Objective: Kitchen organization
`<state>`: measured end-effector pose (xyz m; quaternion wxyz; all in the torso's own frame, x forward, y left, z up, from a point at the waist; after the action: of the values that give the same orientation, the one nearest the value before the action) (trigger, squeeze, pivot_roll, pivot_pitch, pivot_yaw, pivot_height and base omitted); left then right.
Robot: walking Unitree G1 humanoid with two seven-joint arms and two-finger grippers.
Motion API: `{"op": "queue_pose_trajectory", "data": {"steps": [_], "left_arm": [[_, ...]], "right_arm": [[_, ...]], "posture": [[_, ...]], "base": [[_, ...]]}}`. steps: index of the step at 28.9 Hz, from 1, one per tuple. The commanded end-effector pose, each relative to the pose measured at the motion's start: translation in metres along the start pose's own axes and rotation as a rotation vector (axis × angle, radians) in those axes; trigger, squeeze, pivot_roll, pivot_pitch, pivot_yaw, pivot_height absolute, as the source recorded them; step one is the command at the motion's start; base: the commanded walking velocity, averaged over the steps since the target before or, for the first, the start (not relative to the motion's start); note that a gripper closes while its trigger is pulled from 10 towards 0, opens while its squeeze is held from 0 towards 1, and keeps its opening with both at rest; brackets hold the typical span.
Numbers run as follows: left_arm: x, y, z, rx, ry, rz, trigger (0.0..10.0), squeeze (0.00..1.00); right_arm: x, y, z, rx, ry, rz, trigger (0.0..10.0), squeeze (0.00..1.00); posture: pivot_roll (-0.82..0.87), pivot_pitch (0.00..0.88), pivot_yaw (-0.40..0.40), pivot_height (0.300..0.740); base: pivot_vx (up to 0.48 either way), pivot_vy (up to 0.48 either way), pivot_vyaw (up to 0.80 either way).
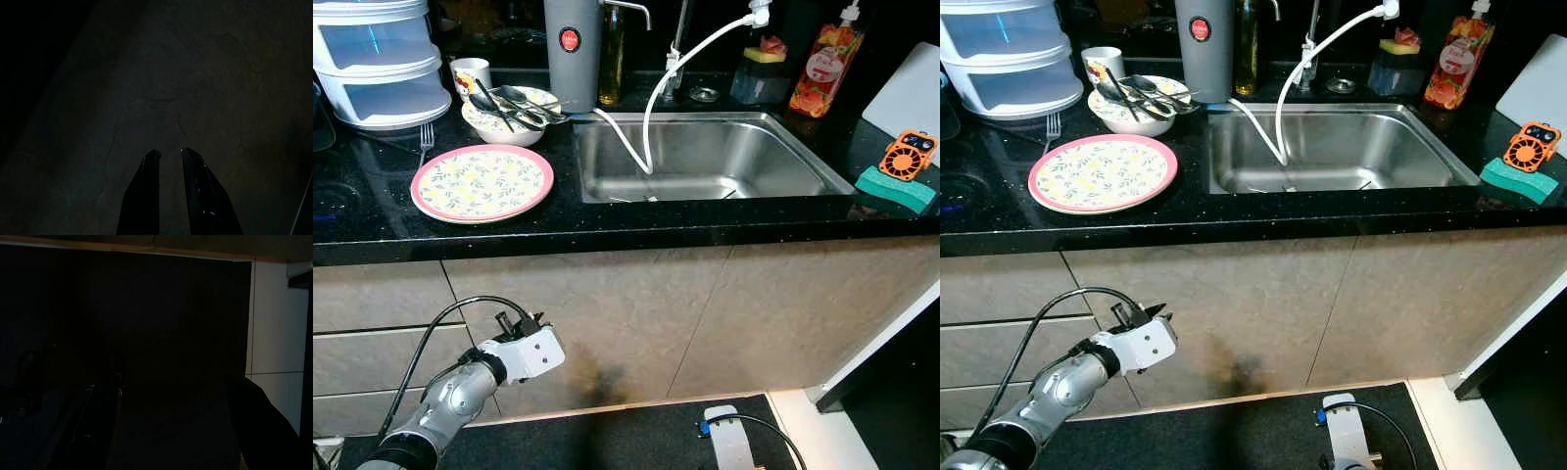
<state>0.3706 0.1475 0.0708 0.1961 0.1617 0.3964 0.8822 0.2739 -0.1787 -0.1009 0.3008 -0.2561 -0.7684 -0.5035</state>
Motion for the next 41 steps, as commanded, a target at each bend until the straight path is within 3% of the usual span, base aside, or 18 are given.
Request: {"op": "queue_pose_trajectory", "data": {"steps": [1,41], "left_arm": [[0.0028,-0.0059,-0.0059,-0.014,-0.028,0.019,10.0,0.00],[0.0036,-0.0057,-0.0041,-0.015,-0.023,0.018,10.0,0.00]], "right_arm": [[0.0013,-0.0092,0.0039,0.001,0.013,0.030,10.0,0.00],[0.0015,-0.0113,0.0072,-0.023,0.031,0.043,10.0,0.00]], "posture": [[0.07,0.145,-0.037,0.740],[0.08,0.163,-0.039,0.740]], "base": [[0.000,0.000,0.00],[0.000,0.000,0.00]]}}
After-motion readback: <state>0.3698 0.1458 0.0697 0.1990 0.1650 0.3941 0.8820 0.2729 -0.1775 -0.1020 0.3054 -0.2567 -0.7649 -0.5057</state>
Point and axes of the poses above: a point about 5 cm out from each wrist's last joint towards the gripper, its own x axis pointing back from the gripper into the wrist, its own y axis along the axis of the wrist's last joint, z = x × y, the point moved 6 cm from there along -x, pointing out of the wrist towards the gripper, and after that the axes turned 12 degrees about x, right-handed, at the moved point
